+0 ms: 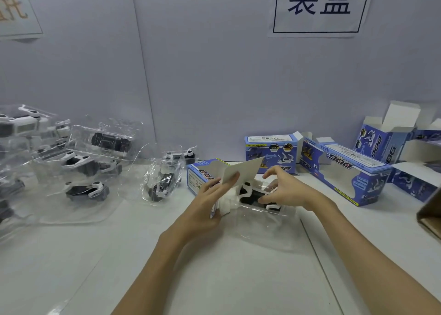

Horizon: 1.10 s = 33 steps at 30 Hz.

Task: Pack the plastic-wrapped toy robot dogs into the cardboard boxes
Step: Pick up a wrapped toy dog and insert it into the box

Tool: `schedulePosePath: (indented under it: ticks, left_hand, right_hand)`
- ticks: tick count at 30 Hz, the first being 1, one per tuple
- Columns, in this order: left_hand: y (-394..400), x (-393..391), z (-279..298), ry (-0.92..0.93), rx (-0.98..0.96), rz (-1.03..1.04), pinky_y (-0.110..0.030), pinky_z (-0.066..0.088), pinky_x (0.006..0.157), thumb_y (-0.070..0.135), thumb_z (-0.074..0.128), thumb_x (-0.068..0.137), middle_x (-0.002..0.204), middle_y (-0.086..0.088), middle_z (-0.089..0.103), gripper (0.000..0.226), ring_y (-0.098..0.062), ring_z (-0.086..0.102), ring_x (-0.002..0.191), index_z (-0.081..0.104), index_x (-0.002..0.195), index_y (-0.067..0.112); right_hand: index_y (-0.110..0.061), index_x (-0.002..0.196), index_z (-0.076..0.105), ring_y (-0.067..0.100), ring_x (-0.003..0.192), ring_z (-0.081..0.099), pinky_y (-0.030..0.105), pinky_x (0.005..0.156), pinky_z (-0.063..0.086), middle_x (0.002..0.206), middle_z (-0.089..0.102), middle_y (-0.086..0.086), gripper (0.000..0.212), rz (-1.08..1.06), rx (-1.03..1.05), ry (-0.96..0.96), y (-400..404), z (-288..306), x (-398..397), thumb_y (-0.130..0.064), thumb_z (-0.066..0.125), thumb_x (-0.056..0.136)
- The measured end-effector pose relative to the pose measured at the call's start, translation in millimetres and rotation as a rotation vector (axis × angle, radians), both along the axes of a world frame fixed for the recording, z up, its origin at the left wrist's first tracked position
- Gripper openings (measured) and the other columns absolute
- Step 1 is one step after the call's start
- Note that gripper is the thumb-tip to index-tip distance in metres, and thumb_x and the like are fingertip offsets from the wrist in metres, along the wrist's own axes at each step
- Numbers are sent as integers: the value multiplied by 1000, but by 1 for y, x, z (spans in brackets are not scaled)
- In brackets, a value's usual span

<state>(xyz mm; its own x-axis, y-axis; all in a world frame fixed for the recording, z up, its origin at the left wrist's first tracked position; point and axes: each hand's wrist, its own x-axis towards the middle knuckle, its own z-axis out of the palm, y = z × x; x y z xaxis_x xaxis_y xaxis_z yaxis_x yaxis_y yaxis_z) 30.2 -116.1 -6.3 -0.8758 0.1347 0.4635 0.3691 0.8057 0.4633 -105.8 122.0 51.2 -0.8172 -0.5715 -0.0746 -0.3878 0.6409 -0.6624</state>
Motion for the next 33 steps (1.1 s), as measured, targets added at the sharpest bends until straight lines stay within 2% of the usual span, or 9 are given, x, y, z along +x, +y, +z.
schedulePosePath:
  ticks: [5,11,15,18,21,24,28,31,33]
  left_hand:
    - [4,0,-2,0,29,47,-44,30,124,-17,51,76,156,22,44,108,-20,26,151,12,165,29]
    - [16,1,-1,57,68,119,-32,41,115,-15,49,72,146,41,40,108,-15,32,147,27,162,40]
    - [26,-1,-1,113,148,275,-31,54,93,-9,57,70,142,23,53,112,-4,39,140,32,150,65]
    - [35,-2,-4,153,166,359,-28,53,83,-6,62,71,138,16,58,111,-3,44,135,31,145,70]
    - [37,-1,-3,129,189,313,-30,53,85,-6,56,70,137,19,58,110,-2,43,135,33,143,72]
    - [32,1,0,104,170,270,-36,55,90,-4,55,74,139,17,58,104,-2,41,139,36,149,64]
    - [36,2,-1,119,200,232,-35,52,96,1,53,75,135,22,57,94,-1,42,140,42,150,56]
    - [39,3,-1,132,193,191,-27,50,97,7,50,73,127,41,53,93,-1,45,136,41,149,60]
    - [33,2,0,123,226,167,-26,46,105,7,49,76,134,43,51,90,-4,42,139,43,151,55]
  right_hand:
    - [-28,131,44,16,94,67,29,75,58,106,66,3,68,-82,12,54,-8,-6,3,-30,88,79]
    - [-27,142,42,15,95,64,43,93,58,98,63,-5,75,-125,94,115,-18,-7,8,-35,84,81]
    - [-40,151,29,20,108,63,45,97,55,103,61,-6,85,-34,118,145,-17,-8,15,-53,79,83]
    - [-41,150,32,21,109,61,36,85,45,112,63,-6,84,-86,176,243,-19,-13,20,-70,71,82]
    - [-31,145,44,25,115,62,36,82,42,123,66,-3,79,-193,240,234,-27,-12,21,-71,70,82]
    - [-21,133,51,27,109,61,36,80,45,122,65,1,73,-255,283,197,-36,-8,24,-69,71,82]
    - [-16,131,48,35,120,58,41,87,46,128,59,9,66,-354,296,256,-56,-14,39,-65,66,89]
    - [-13,138,48,39,131,48,47,101,45,140,45,16,63,-404,92,238,-64,-16,44,-51,69,92]
    - [-14,139,51,33,125,54,42,96,49,135,54,14,50,-367,-330,10,-55,-7,35,-29,69,94]
